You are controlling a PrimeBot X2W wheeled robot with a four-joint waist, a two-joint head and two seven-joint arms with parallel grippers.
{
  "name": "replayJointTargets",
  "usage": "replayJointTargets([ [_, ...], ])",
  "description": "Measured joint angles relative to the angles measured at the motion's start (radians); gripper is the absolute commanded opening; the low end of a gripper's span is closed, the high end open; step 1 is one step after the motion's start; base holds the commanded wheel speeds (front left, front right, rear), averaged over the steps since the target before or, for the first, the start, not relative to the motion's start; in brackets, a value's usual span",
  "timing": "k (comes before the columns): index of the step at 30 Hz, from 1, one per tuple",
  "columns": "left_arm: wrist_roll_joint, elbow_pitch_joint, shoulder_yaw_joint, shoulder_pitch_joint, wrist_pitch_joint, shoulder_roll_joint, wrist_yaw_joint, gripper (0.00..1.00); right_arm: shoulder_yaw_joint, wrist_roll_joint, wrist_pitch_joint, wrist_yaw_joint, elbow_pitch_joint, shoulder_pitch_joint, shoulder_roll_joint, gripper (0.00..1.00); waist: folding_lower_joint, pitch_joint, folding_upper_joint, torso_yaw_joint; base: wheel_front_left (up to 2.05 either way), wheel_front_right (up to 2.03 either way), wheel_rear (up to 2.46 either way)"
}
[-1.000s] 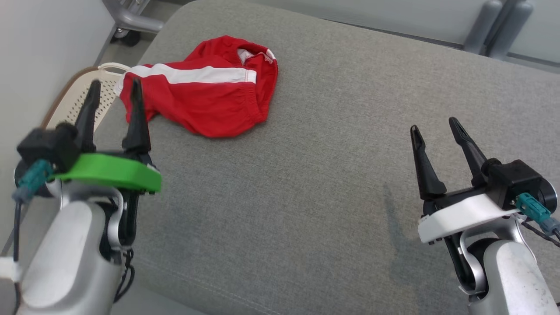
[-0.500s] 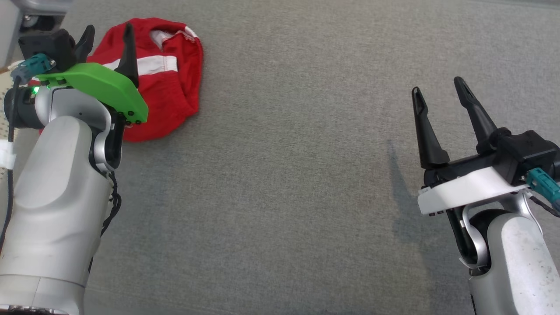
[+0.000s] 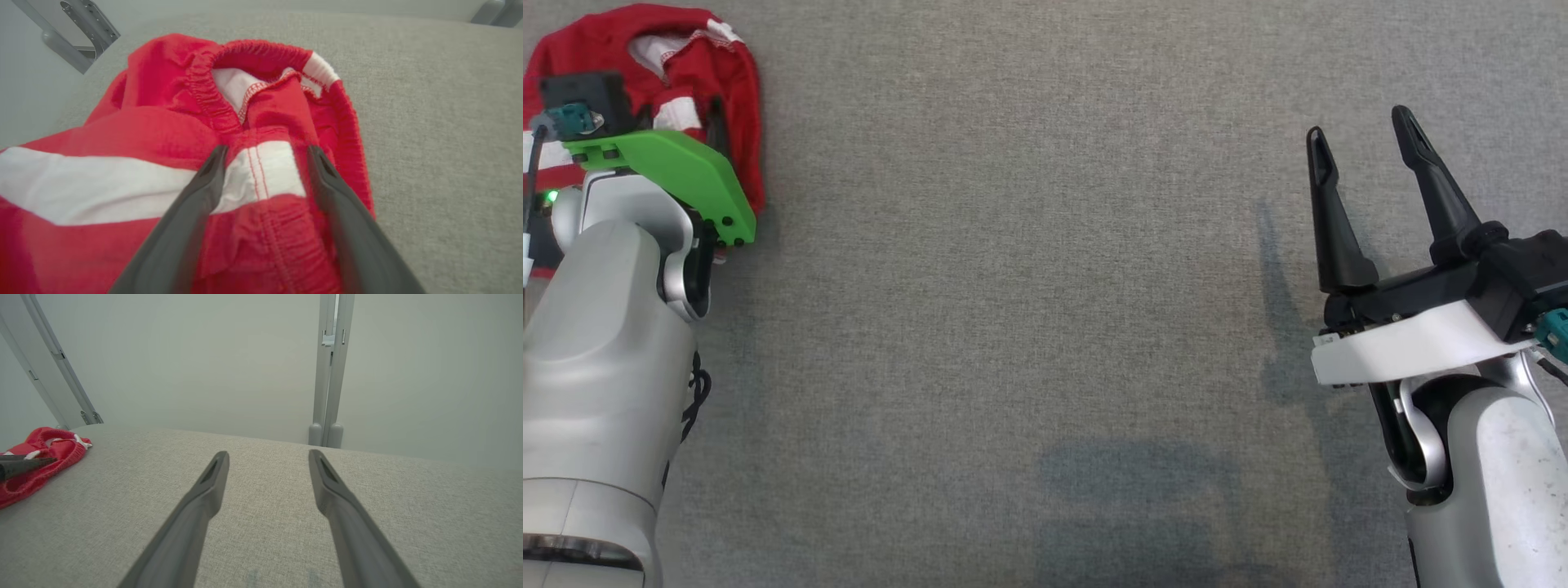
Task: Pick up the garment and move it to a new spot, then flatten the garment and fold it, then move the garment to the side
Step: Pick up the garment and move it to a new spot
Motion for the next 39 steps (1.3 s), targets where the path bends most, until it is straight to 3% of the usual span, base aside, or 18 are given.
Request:
replayJointTargets([
  [10,0.015,0.128,-0.035,-0.039,0.023,0.006,-0.001,1.00,0.005,0.000,0.001,0.000,-0.031,-0.006,0.000,1.00,0.0000,0.029,0.0000,-0.035,0.00,0.00,0.00],
  [11,0.017,0.136,-0.038,-0.041,0.023,0.006,0.002,0.82,0.005,0.000,0.000,0.000,-0.031,-0.006,0.000,1.00,0.0000,0.028,0.0000,-0.036,0.00,0.00,0.00],
  [12,0.022,0.143,-0.041,-0.041,0.023,0.005,0.005,0.82,0.004,0.000,0.000,0.000,-0.030,-0.006,0.000,1.00,0.0000,0.026,0.0000,-0.037,0.00,0.00,0.00],
  [13,0.024,0.151,-0.044,-0.043,0.022,0.005,0.007,0.39,0.004,0.001,-0.002,0.000,-0.030,-0.006,0.000,1.00,0.0000,0.023,0.0000,-0.037,0.00,0.00,0.00],
  [14,0.024,0.159,-0.046,-0.043,0.019,0.006,0.007,0.08,0.002,0.002,-0.004,0.000,-0.028,-0.006,0.000,1.00,0.0000,0.020,0.0000,-0.038,0.00,0.00,0.00],
  [15,0.024,0.167,-0.048,-0.042,0.016,0.007,0.010,0.00,0.000,0.003,-0.006,0.000,-0.027,-0.005,0.000,1.00,0.0000,0.016,0.0000,-0.038,0.00,0.00,0.00],
  [28,0.025,0.185,-0.059,0.009,-0.119,0.026,-0.032,0.00,-0.027,0.029,-0.044,0.000,0.007,0.034,0.000,1.00,0.0000,-0.078,0.0000,-0.025,0.00,0.00,0.00],
  [39,0.062,0.061,-0.119,0.059,-0.190,0.022,-0.061,0.00,-0.039,0.062,-0.070,0.000,0.043,0.082,0.000,1.00,-0.0001,-0.162,0.0000,-0.014,0.00,0.00,0.00],
])
